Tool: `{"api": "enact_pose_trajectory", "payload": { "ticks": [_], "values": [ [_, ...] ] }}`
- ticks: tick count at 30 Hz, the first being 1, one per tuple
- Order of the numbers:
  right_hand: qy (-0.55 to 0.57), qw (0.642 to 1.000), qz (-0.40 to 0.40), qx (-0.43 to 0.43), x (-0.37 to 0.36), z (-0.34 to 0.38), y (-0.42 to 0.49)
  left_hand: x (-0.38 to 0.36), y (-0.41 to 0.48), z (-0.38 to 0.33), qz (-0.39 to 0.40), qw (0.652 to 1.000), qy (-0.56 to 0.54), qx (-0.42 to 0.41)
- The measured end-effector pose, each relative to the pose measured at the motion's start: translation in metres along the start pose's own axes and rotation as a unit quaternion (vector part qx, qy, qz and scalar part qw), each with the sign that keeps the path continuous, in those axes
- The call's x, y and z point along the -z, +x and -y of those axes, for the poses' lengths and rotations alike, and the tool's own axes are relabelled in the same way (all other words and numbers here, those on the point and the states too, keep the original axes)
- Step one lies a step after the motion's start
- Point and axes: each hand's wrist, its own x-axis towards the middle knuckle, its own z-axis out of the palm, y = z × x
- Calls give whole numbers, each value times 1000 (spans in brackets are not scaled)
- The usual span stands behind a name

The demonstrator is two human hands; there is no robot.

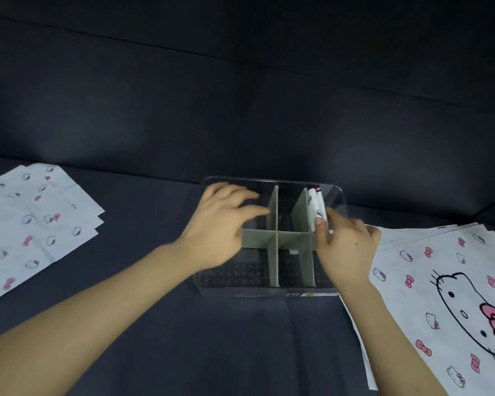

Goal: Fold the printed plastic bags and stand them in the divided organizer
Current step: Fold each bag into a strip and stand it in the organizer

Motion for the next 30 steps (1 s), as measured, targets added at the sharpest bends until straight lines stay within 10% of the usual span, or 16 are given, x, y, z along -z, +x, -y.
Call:
{"api": "enact_pose_trajectory", "payload": {
  "ticks": [8,14,18,25,30],
  "values": [
    [60,983,-91,144,18,94,-30,63,-145,64,-89,970,65,214],
    [185,906,61,376,-3,210,-95,78,-233,137,-71,884,172,429],
    [128,898,206,368,-40,242,-124,77,-265,168,57,820,183,540],
    [97,901,290,307,-60,234,-127,73,-277,176,11,846,121,518],
    [270,892,279,232,-50,236,-120,78,-288,149,-20,929,23,369]
  ]
}}
